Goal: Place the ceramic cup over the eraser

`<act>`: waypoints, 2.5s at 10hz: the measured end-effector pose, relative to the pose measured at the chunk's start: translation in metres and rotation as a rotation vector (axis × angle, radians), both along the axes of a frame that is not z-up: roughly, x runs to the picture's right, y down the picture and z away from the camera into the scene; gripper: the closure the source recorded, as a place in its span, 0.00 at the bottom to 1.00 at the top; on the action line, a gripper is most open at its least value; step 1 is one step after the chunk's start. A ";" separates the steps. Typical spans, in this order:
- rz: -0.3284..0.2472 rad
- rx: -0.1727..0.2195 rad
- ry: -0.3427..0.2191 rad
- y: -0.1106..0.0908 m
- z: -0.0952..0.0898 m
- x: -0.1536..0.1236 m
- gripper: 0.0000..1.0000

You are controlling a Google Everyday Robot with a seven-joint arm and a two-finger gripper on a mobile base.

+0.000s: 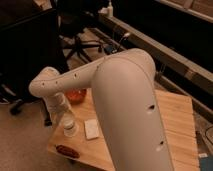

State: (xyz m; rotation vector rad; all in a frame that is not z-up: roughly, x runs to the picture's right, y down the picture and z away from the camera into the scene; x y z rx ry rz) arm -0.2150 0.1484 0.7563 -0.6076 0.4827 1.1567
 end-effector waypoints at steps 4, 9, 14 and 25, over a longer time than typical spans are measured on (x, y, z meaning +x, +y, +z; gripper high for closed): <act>-0.021 -0.028 0.032 0.009 0.021 0.018 0.35; 0.022 -0.147 0.012 0.036 0.029 0.029 0.48; 0.047 -0.178 0.010 0.021 0.031 0.033 0.97; 0.229 0.175 0.219 -0.188 0.005 0.144 1.00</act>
